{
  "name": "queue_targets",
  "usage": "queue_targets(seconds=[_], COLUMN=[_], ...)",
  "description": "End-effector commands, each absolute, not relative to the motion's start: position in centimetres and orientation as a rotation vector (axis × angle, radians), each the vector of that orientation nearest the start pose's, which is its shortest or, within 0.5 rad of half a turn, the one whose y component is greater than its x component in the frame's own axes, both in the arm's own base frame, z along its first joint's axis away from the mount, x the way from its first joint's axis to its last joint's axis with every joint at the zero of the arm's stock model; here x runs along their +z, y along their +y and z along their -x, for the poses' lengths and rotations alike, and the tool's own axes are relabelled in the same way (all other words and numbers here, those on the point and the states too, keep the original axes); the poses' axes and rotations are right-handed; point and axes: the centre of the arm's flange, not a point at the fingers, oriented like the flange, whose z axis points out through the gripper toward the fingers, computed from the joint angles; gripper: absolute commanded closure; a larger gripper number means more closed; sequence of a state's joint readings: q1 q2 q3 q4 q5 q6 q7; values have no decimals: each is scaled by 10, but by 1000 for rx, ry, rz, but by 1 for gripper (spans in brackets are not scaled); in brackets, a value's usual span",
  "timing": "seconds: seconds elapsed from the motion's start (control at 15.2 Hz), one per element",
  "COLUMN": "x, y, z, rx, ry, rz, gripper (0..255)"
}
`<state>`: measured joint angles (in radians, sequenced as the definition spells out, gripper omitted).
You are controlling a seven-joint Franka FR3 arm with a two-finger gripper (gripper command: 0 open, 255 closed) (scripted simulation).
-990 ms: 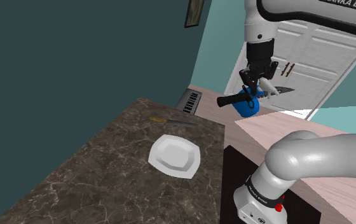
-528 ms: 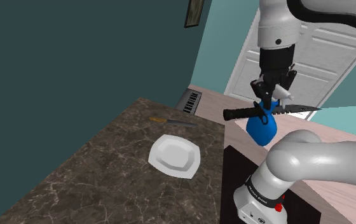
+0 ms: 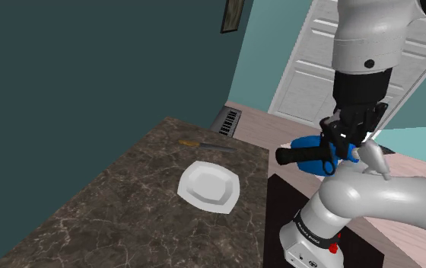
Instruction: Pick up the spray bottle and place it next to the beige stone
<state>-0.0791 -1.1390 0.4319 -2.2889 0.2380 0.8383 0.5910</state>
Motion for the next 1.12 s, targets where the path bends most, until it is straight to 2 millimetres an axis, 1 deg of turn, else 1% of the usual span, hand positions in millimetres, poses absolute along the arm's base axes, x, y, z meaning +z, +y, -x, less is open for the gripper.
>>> queue_targets(seconds=[0.0,1.06], x=[606,606], y=[180,324], z=[-88,66], rx=[488,487], ry=[712,712], rz=[3328,3328], gripper=[255,255])
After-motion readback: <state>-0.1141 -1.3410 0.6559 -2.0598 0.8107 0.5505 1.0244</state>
